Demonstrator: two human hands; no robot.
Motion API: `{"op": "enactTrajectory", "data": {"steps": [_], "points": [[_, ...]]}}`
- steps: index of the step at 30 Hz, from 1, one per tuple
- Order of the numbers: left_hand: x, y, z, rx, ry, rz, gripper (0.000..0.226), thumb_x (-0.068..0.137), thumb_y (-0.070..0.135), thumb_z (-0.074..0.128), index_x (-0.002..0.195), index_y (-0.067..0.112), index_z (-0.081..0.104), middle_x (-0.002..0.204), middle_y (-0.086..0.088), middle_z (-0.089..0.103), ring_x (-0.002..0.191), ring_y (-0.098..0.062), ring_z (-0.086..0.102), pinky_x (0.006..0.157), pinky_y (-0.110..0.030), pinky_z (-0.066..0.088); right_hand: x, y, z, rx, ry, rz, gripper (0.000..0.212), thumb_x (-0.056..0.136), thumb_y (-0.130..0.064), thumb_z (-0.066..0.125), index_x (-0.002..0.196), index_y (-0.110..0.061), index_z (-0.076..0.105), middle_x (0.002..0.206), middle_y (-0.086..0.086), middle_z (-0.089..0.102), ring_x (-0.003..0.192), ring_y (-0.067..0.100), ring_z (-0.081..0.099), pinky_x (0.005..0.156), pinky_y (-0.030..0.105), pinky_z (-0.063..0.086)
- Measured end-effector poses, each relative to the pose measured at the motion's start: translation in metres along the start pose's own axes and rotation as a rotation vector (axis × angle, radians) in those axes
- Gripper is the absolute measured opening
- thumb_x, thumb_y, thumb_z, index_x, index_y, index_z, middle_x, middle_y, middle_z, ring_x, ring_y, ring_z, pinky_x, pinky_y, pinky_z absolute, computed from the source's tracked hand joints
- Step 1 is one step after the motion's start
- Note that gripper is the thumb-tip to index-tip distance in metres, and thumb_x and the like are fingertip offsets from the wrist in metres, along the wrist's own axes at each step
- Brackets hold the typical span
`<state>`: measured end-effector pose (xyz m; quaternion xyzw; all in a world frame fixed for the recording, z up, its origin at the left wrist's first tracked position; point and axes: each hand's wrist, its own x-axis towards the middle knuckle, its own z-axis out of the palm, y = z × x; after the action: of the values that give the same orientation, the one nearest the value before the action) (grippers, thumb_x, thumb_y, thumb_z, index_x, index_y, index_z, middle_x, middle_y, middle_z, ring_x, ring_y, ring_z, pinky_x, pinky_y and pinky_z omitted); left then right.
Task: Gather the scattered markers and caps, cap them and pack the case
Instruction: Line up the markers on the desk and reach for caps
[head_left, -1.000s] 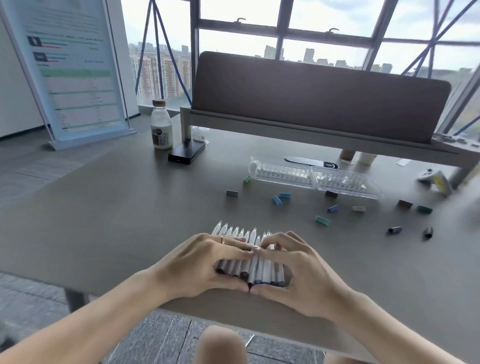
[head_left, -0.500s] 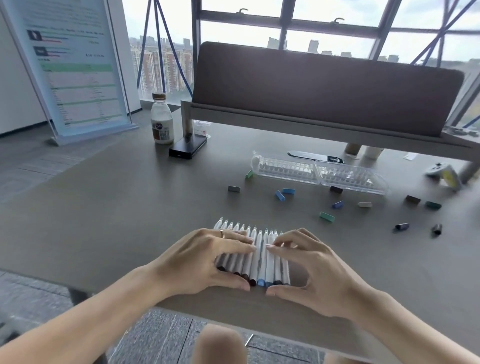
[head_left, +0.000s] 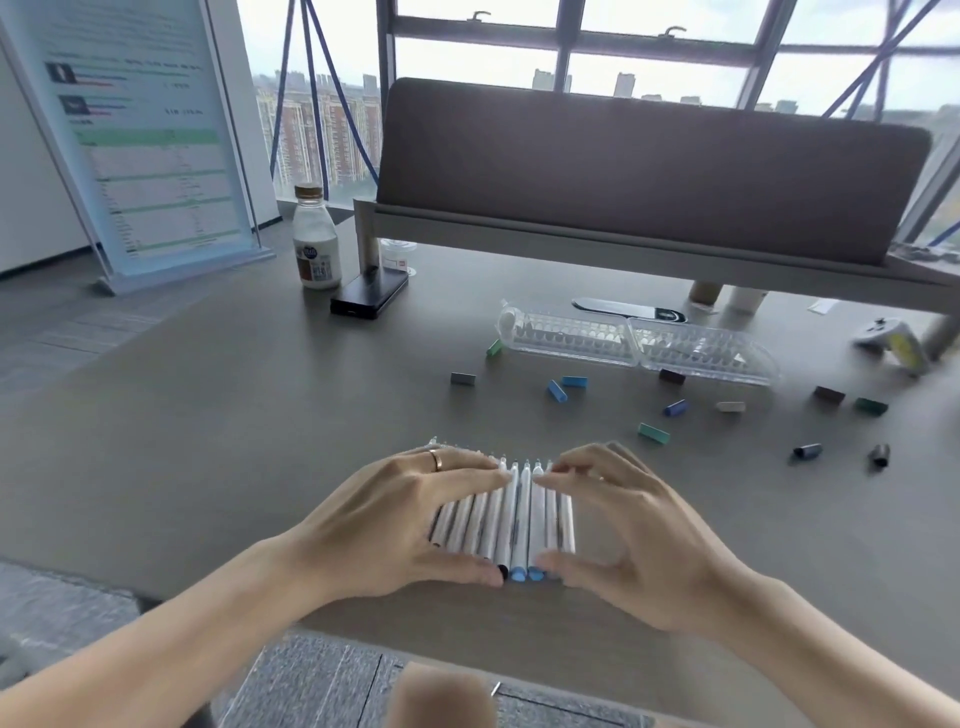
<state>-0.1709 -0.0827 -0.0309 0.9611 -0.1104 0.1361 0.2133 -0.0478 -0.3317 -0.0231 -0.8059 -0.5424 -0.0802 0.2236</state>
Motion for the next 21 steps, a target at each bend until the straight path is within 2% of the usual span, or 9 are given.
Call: {"op": "enactTrajectory", "data": {"steps": [3, 6, 8, 11, 14, 17, 19, 21], "points": [[0.036, -0.008, -0.02, 0.012, 0.057, -0.039, 0.067, 0.094, 0.075, 0.046, 0.142, 0.03, 0.06, 0.144, 0.016, 0.058, 0.131, 0.001, 0.052, 0.113, -0.022, 0.039, 0.036, 0.02, -0.012, -0.015, 0.058, 0.114, 0.057, 0.087, -0.072, 0.054, 0.117, -0.027, 0.074, 0.112, -0.014, 0.066, 0.108, 0.007, 0.06, 0.092, 0.028, 0.05], [0.091, -0.034, -0.039, 0.138, 0.07, -0.154, 0.047, 0.099, 0.047, 0.06, 0.141, 0.024, 0.06, 0.142, 0.006, 0.061, 0.13, -0.015, 0.057, 0.11, -0.033, 0.042, 0.085, 0.042, -0.023, -0.099, -0.07, 0.292, 0.041, 0.088, -0.056, 0.062, 0.106, -0.021, 0.073, 0.099, -0.003, 0.069, 0.095, 0.02, 0.066, 0.083, 0.041, 0.056], [0.121, -0.054, -0.043, 0.27, -0.077, -0.241, 0.051, 0.1, 0.031, 0.064, 0.15, 0.026, 0.051, 0.152, 0.001, 0.052, 0.138, -0.02, 0.051, 0.113, -0.035, 0.041, 0.114, 0.051, -0.023, -0.148, -0.17, 0.377, 0.04, 0.088, -0.045, 0.066, 0.12, -0.02, 0.069, 0.102, -0.001, 0.07, 0.101, 0.024, 0.068, 0.087, 0.039, 0.056], [0.145, -0.072, -0.034, 0.386, -0.277, -0.243, 0.061, 0.099, 0.018, 0.063, 0.154, 0.034, 0.044, 0.156, 0.005, 0.047, 0.14, -0.018, 0.049, 0.11, -0.033, 0.043, 0.141, 0.061, -0.012, -0.232, -0.269, 0.386, 0.054, 0.091, -0.04, 0.068, 0.139, -0.019, 0.056, 0.102, -0.001, 0.065, 0.112, 0.027, 0.065, 0.092, 0.037, 0.054], [0.154, -0.081, -0.019, 0.437, -0.238, -0.217, 0.051, 0.098, 0.009, 0.058, 0.141, 0.037, 0.06, 0.135, 0.006, 0.066, 0.121, -0.021, 0.063, 0.095, -0.033, 0.052, 0.147, 0.073, 0.002, -0.315, -0.341, 0.399, 0.043, 0.094, -0.03, 0.064, 0.134, -0.017, 0.055, 0.119, 0.009, 0.067, 0.11, 0.033, 0.065, 0.091, 0.042, 0.055], [0.16, -0.089, -0.012, 0.508, -0.158, -0.191, 0.038, 0.095, 0.007, 0.058, 0.123, 0.031, 0.07, 0.119, 0.001, 0.072, 0.107, -0.027, 0.068, 0.085, -0.035, 0.055, 0.149, 0.084, 0.008, -0.313, -0.35, 0.374, 0.03, 0.096, -0.015, 0.055, 0.127, -0.012, 0.055, 0.117, 0.014, 0.067, 0.103, 0.035, 0.065, 0.087, 0.045, 0.056], [0.161, -0.093, -0.008, 0.39, -0.128, -0.248, 0.033, 0.097, 0.009, 0.057, 0.122, 0.026, 0.069, 0.113, 0.002, 0.072, 0.1, -0.023, 0.068, 0.084, -0.032, 0.054, 0.15, 0.089, 0.008, -0.301, -0.364, 0.344, 0.035, 0.095, -0.008, 0.051, 0.13, -0.011, 0.054, 0.122, 0.014, 0.064, 0.106, 0.035, 0.064, 0.09, 0.044, 0.055], [0.165, -0.09, -0.006, 0.084, -0.007, -0.369, 0.027, 0.099, 0.008, 0.057, 0.12, 0.02, 0.068, 0.105, 0.002, 0.071, 0.092, -0.019, 0.068, 0.084, -0.03, 0.054, 0.15, 0.093, 0.008, -0.213, -0.35, 0.345, 0.041, 0.098, -0.007, 0.051, 0.139, -0.012, 0.052, 0.126, 0.012, 0.061, 0.11, 0.032, 0.063, 0.09, 0.036, 0.052]]}}
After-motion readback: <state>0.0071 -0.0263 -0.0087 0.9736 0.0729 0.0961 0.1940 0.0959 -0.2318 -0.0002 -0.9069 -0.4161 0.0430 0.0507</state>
